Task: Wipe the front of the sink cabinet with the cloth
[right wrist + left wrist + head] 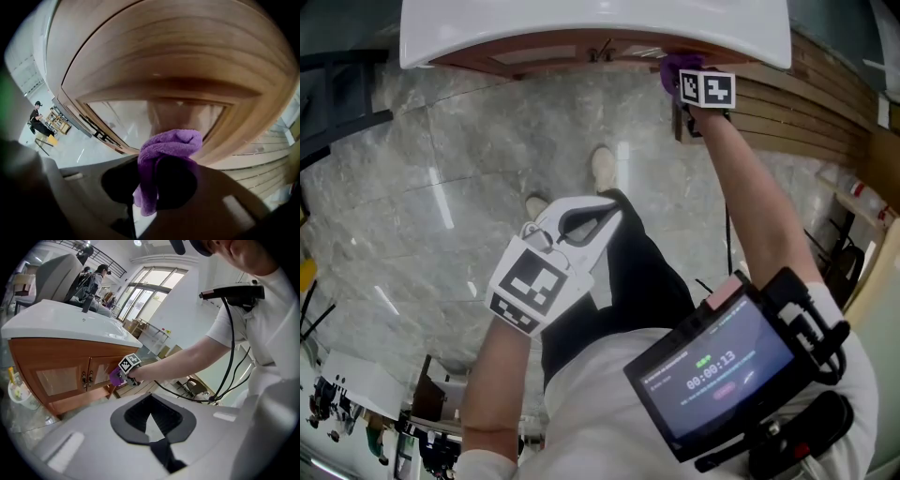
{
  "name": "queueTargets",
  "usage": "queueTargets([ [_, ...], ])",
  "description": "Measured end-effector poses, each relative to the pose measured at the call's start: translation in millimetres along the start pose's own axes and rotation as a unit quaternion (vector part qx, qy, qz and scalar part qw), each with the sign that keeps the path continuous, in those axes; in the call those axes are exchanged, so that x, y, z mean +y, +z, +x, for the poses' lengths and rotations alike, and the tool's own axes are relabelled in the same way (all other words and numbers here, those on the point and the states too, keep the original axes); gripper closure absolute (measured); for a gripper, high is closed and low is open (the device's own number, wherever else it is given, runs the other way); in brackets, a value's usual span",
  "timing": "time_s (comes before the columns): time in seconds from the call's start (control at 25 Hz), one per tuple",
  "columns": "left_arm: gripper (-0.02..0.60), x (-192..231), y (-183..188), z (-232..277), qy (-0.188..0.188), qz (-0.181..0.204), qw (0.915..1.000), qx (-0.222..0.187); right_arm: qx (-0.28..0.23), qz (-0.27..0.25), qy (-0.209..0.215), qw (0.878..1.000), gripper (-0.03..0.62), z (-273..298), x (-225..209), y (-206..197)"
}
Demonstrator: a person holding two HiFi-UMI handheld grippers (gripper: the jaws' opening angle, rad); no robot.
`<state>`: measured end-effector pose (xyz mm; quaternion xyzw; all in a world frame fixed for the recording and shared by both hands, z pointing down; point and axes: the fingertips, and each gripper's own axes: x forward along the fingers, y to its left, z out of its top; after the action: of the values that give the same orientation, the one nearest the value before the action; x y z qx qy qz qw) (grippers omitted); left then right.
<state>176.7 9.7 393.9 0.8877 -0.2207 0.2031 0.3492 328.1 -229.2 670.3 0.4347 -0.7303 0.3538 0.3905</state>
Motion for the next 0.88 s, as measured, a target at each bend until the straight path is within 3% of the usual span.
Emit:
queueTargets([
  [0.56, 0.577, 0.9, -25.3, -47.0, 0.027, -0.017, 0.9992, -0.026, -0.008, -0.035, 0.063, 0.997, 0.522, 7.2, 98.6, 25.1],
  [0.88, 0.577, 0.2, -41.2, -79.2, 0.038, -0.024, 0.9982, -0.039, 0.0, -0.052, 0.071, 0.996, 0.522, 8.2, 140.0, 28.3],
])
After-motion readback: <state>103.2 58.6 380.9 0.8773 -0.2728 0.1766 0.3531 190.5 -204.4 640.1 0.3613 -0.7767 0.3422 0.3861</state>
